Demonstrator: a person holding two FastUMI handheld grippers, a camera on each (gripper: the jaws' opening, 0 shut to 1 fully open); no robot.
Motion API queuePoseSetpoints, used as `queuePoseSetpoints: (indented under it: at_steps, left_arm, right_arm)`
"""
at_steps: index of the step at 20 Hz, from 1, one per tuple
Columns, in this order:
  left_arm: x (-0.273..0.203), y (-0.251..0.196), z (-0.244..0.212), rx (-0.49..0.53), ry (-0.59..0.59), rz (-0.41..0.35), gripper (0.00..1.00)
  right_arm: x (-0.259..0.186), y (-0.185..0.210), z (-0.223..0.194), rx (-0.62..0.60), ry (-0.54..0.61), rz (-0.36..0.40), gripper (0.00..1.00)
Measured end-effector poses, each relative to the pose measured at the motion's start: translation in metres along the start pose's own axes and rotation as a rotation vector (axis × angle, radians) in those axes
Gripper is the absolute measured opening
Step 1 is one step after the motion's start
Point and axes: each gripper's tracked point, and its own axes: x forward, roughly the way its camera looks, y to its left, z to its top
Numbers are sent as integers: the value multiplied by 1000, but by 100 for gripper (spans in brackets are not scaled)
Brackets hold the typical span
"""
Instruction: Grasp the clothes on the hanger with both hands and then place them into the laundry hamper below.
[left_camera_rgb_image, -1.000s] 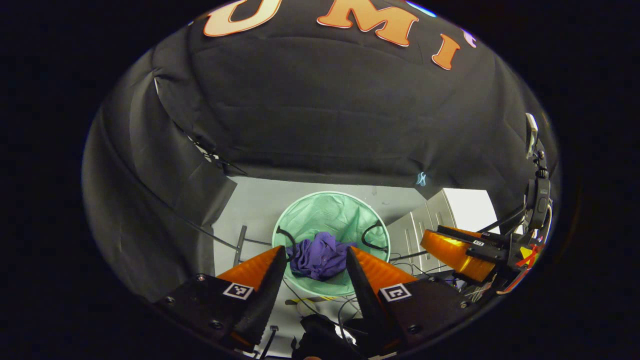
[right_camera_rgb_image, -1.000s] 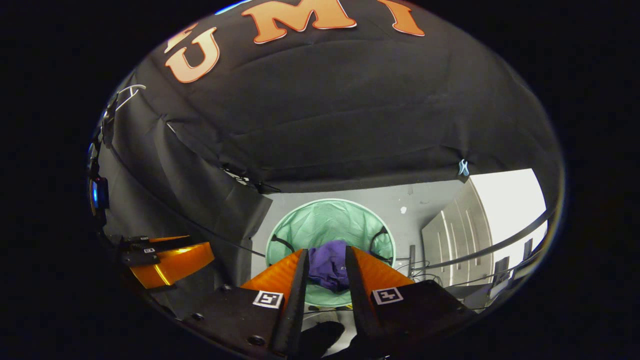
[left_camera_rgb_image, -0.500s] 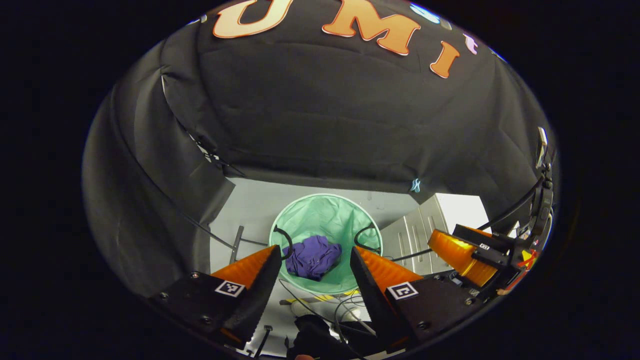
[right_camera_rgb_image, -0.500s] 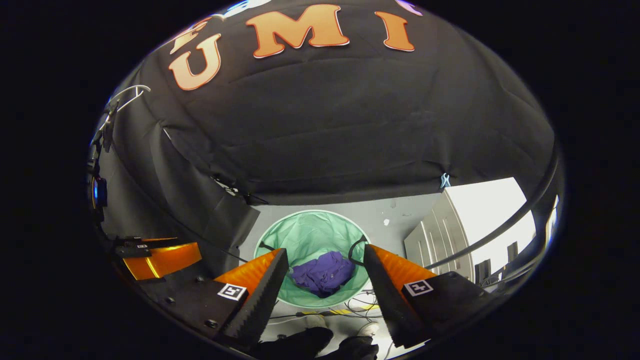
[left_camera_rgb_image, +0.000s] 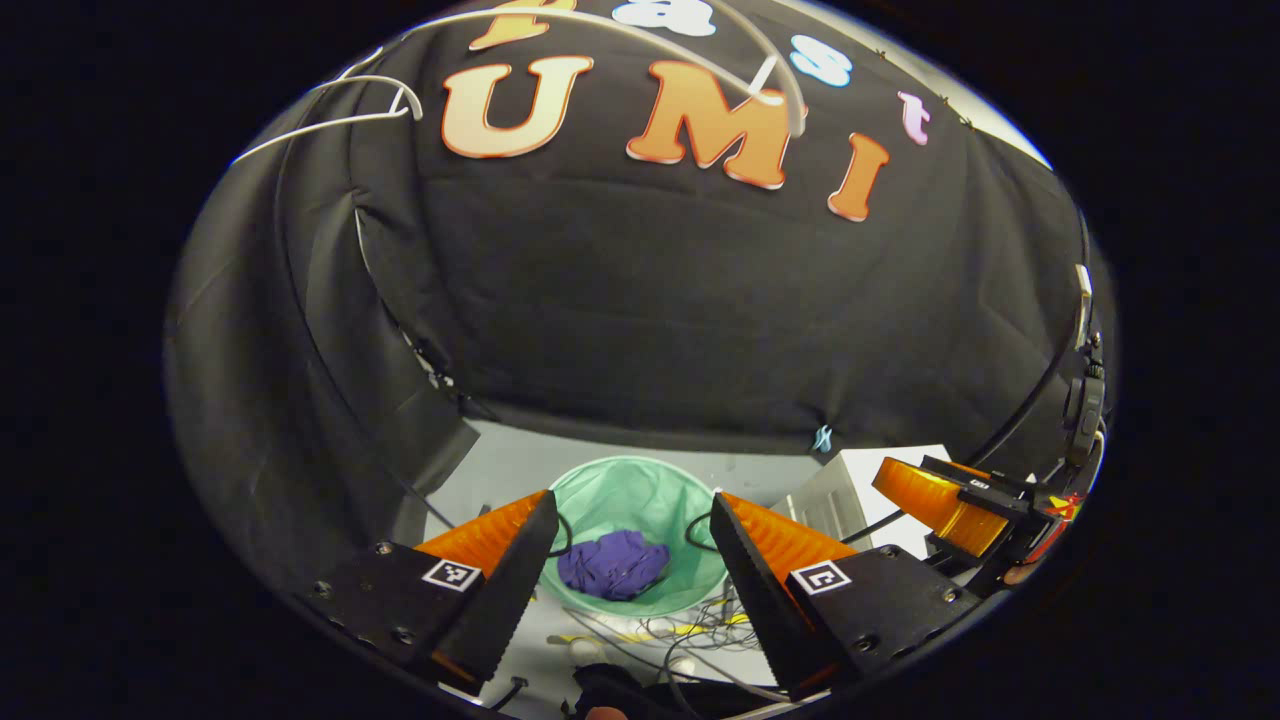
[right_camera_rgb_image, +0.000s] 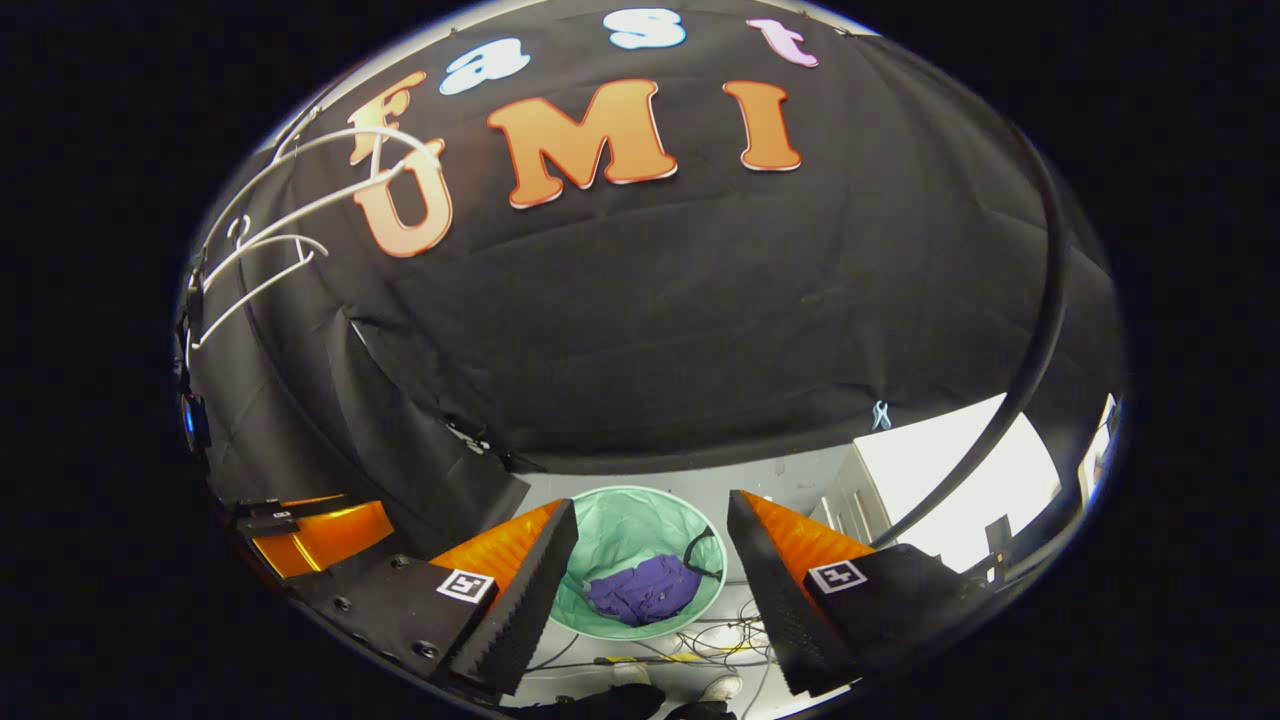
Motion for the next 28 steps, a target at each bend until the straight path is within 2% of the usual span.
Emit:
queuePoseSetpoints:
  at_steps: [4,9,16,17,21,25,28]
  left_arm:
    - [-33,-17,28,-12,-108,16,97]
    - [-82,-25,80,6,-283,81,97]
    - [-155,-36,127,-7,-496,155,96]
    - [-168,-35,134,5,-532,171,94]
    - [-209,-43,166,36,-696,170,93]
    - [-227,-28,167,20,-719,220,92]
    - [-229,-20,163,0,-705,234,92]
  right_arm:
    - [-36,-24,27,-12,-65,10,99]
    - [-83,-51,61,-28,-158,19,99]
    - [-135,-77,108,-145,-310,23,98]
    - [-143,-79,118,-157,-336,25,89]
    - [-170,-82,148,-172,-448,27,89]
    - [-202,-93,168,-211,-534,-15,89]
    - [-213,-99,166,-233,-557,-34,89]
